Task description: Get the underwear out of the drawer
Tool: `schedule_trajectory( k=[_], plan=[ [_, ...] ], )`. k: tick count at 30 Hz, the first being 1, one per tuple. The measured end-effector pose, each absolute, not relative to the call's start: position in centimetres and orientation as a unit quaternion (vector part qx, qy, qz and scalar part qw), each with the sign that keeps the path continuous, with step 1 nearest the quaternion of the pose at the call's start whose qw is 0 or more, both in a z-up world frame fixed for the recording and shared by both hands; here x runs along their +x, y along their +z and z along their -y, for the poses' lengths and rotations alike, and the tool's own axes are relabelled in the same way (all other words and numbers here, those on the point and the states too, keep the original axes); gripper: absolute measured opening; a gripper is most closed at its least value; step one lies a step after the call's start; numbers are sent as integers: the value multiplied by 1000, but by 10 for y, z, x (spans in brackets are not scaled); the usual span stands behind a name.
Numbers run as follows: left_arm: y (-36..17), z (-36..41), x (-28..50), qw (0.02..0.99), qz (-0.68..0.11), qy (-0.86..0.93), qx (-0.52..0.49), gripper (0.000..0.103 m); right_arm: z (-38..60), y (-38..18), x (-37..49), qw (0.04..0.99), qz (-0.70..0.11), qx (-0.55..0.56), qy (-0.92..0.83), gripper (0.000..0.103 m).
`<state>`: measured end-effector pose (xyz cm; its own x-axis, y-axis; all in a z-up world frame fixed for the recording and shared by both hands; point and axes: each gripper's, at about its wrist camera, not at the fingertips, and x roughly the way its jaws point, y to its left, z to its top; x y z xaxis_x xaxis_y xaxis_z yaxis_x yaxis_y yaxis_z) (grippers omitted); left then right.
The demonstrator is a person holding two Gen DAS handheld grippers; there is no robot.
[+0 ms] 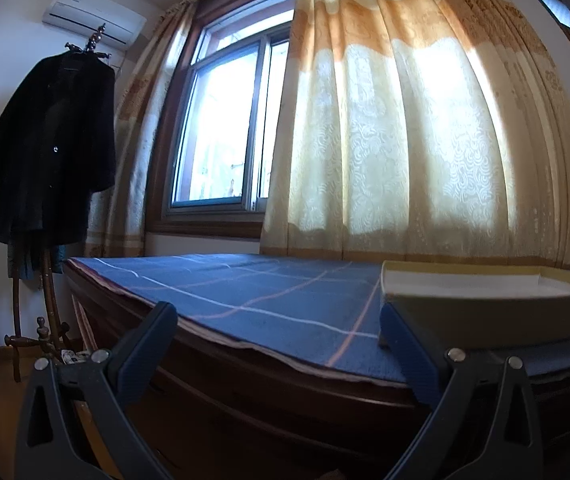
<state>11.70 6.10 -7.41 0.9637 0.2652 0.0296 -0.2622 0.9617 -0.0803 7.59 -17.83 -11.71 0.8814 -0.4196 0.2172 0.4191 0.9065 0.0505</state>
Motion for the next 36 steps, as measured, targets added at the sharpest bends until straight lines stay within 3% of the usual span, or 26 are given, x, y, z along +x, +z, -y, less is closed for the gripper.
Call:
schedule_trajectory(
  k=[17,36],
  plan=[
    [-83,-68,123,988,49,116,-87,103,168,-117,86,959,120,-59,-249,102],
    [-79,-65,114,991,50,121,-38,103,173,-107,81,965,95,-31,-243,102]
  ],
)
